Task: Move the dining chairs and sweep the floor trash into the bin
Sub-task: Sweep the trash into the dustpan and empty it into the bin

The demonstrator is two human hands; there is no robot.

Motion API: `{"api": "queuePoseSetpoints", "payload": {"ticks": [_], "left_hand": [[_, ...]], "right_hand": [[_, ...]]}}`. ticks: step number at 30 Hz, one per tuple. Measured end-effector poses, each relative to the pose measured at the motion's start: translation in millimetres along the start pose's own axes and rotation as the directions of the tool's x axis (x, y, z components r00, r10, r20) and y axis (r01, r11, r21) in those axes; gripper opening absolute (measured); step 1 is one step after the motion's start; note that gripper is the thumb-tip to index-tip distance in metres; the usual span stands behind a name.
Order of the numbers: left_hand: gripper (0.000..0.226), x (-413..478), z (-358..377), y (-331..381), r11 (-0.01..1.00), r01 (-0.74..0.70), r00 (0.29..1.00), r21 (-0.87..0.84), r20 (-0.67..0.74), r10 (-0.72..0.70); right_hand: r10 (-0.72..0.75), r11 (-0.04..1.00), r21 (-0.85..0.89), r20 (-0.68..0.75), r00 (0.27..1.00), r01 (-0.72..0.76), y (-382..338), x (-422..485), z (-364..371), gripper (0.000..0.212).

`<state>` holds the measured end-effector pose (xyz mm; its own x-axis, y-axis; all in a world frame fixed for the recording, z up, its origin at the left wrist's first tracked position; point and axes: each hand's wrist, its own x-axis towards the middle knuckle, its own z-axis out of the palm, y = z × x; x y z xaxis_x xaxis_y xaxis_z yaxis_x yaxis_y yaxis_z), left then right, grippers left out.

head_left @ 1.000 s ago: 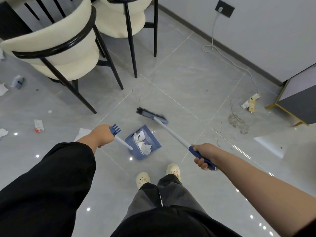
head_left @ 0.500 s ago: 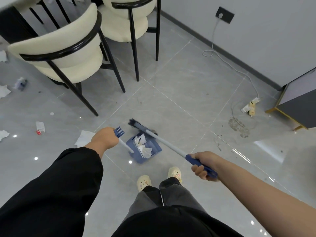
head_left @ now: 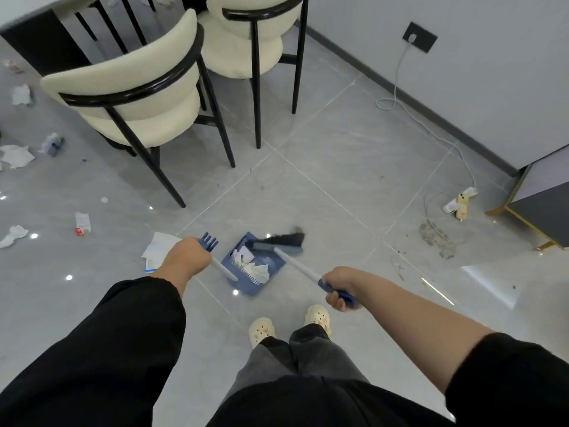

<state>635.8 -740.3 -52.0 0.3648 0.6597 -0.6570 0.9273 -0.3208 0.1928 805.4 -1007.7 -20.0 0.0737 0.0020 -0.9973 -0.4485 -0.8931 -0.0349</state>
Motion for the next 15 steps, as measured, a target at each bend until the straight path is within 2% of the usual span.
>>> {"api": "queuePoseSetpoints", "payload": {"ticks": [3,6,12,15], "left_hand": [[0.027,3,-8,-1,1.000,-0.008,1.000,-0.016,0.003,0.008],[0.025,2,-12,-7,1.000,-0.024,1.000,0.002,0.004,0.024],[0.032,4,-15,-22,0.995,-0.090,0.991,0.033,0.100,0.086],[0.020,2,-18,-25,0.983,-0.148,0.984,0.109,0.115,0.135]], "right_hand": [[-0.018,0.977,0.213,0.157,0.987,-0.017,16,-19,-26,0.013],[-0.047,0.945,0.328,0.141,0.989,-0.002,24,-46,-57,0.015],[-0.103,0.979,0.165,-0.100,0.990,0.119,19,-34,-31,0.020],[-0.020,0.994,0.103,-0.177,0.984,0.039,23,-1,-1,0.018]]}}
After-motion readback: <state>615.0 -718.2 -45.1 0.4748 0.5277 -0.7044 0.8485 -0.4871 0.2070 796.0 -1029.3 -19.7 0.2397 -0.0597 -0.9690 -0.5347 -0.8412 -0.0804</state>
